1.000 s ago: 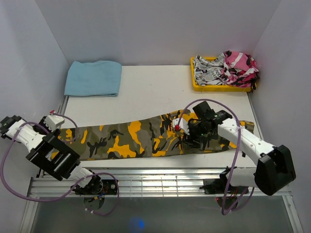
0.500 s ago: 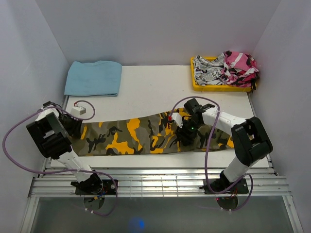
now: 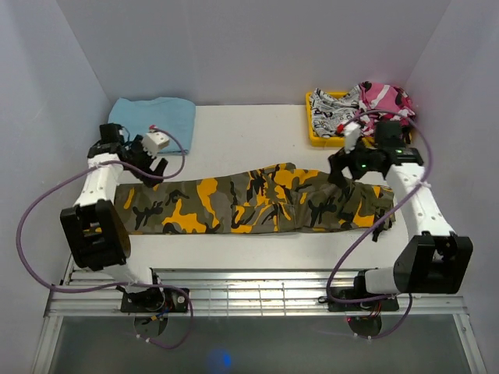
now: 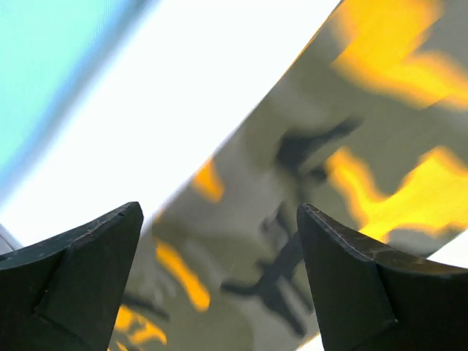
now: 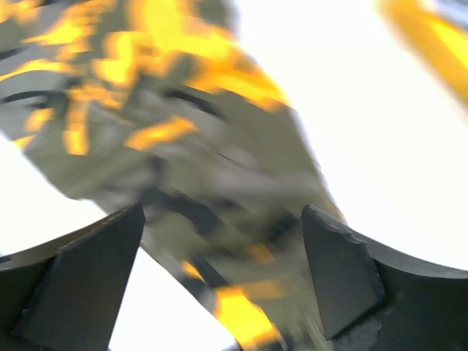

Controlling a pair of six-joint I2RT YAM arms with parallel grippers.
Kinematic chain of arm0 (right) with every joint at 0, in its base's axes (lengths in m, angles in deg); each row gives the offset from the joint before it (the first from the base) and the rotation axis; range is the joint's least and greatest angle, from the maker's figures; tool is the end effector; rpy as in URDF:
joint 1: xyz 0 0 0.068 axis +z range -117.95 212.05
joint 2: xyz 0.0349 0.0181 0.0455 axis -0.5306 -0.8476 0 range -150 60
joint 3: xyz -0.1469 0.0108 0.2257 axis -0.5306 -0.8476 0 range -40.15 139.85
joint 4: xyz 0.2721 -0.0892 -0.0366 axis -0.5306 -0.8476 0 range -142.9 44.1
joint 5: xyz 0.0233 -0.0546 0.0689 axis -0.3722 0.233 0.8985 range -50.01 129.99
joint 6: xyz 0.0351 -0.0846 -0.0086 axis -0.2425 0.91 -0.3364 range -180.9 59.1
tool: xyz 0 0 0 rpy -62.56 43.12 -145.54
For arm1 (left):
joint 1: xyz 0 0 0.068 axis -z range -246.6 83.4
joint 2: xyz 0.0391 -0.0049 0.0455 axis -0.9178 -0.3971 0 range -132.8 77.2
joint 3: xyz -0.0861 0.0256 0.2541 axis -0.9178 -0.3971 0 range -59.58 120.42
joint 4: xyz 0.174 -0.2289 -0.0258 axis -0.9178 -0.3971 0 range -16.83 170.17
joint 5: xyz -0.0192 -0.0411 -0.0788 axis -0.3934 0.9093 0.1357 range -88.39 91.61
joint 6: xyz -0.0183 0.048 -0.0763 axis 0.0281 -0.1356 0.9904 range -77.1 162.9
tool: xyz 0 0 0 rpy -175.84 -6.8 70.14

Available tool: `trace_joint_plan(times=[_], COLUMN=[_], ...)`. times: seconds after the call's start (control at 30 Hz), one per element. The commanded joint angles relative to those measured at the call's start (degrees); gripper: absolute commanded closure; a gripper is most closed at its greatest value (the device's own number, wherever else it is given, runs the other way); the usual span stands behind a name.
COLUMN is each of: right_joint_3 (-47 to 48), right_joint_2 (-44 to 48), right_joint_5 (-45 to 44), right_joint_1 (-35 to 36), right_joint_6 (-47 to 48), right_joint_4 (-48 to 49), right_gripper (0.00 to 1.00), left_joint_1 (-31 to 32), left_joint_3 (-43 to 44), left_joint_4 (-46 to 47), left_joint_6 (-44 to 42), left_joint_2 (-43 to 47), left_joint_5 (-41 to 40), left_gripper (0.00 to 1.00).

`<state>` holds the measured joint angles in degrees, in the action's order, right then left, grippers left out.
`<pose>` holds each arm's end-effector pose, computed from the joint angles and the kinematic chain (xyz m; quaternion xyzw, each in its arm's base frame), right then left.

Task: Fold and stack the trousers
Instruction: Fold the trousers

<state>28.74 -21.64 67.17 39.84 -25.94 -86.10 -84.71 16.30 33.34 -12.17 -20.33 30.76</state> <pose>0.3430 0.0850 0.2516 -0.4055 0.8310 0.1441 0.3524 0.3780 0.0811 0.1905 0.3460 0.8869 -0.0909 0.2923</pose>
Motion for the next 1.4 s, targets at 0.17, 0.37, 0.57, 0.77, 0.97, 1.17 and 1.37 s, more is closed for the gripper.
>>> trace_joint_plan(times=[0.17,0.37,0.57,0.77,0.97,1.17,1.37], right_joint_3=[-0.24,-1.91,-8.67,-10.87,-12.54,-15.87,-19.75], right_joint_2=[2.91,-3.69,-2.99,-8.17,-11.69,-7.93,0.08], right_joint_5=[-2.39,-1.43,-1.61,1.38,6.83,6.40,-1.24], right_joint_1=[-32.81,-44.53,-45.23,-45.15,-44.88,-44.88,-45.85], right_joint_6=[0.73,-5.32,-14.30,-14.75,-14.83,-15.18,-17.29], right_joint_4=[-13.40,-13.06,-0.87,2.68,3.38,-0.30,0.30], right_gripper=[0.10,0.13,0.14,0.24,0.37,0.36,0.22], left_joint_1=[19.23,20.30,20.66,20.66,20.75,20.66,20.66], left_joint_3=[-14.43,-21.11,-20.42,-22.79,-23.58,-24.11,-24.02], left_joint_4=[15.26,21.86,17.39,19.93,19.23,19.23,19.41], left_joint_6=[14.10,25.80,26.06,24.66,23.70,22.72,23.43], left_joint_2=[18.26,18.09,8.61,7.19,3.85,2.09,2.00], left_joint_5=[10.46,20.68,14.63,10.67,7.87,5.05,5.57], left_gripper=[0.02,0.02,0.02,0.02,0.07,0.09,0.09])
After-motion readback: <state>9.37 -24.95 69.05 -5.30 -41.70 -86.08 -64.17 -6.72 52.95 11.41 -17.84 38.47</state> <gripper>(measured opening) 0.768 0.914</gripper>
